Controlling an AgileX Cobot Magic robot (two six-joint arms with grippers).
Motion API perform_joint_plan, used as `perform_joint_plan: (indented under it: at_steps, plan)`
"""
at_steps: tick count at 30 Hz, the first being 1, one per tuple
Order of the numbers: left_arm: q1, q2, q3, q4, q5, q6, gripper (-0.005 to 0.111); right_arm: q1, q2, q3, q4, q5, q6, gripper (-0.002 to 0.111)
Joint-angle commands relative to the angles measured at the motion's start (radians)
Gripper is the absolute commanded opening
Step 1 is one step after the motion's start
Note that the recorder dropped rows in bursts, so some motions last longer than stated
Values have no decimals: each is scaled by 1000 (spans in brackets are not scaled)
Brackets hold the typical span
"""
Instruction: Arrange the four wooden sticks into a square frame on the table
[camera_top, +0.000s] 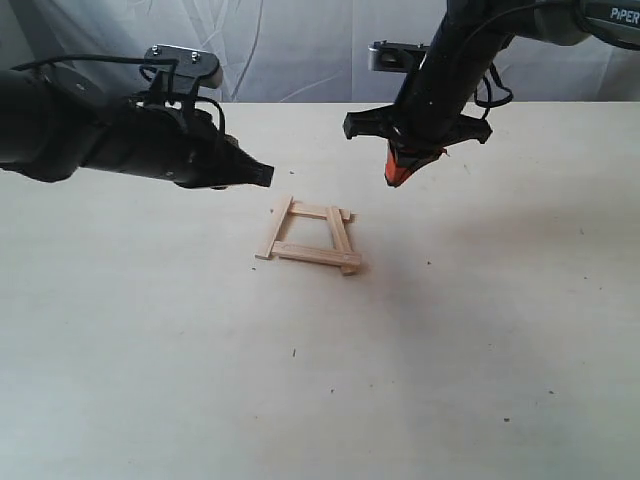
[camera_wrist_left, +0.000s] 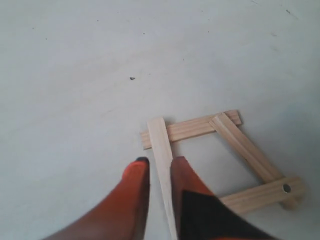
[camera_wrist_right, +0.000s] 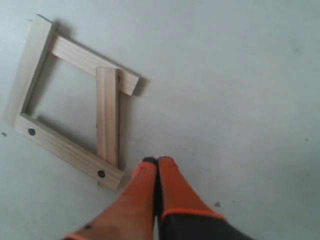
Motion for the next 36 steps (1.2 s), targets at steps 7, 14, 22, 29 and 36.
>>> perform_joint_plan:
  at_steps: [7,14,22,29,36]
  plan:
    - [-39,171,-80,-70,-39,-9,40,18,-13,-7,9,-8,4,1]
    - [-39,243,-123,-74,17,-56,47,18,-13,-7,-6,-8,10,1]
    - [-39,272,-125,-74,24,-58,52,18,-13,-7,-6,-5,2,1]
    - [-39,302,-125,-74,50,-87,52,35,-13,-7,-11,-6,0,1]
    - [-39,302,-125,-67,17,-87,45,53,-13,-7,-10,-4,-10,1]
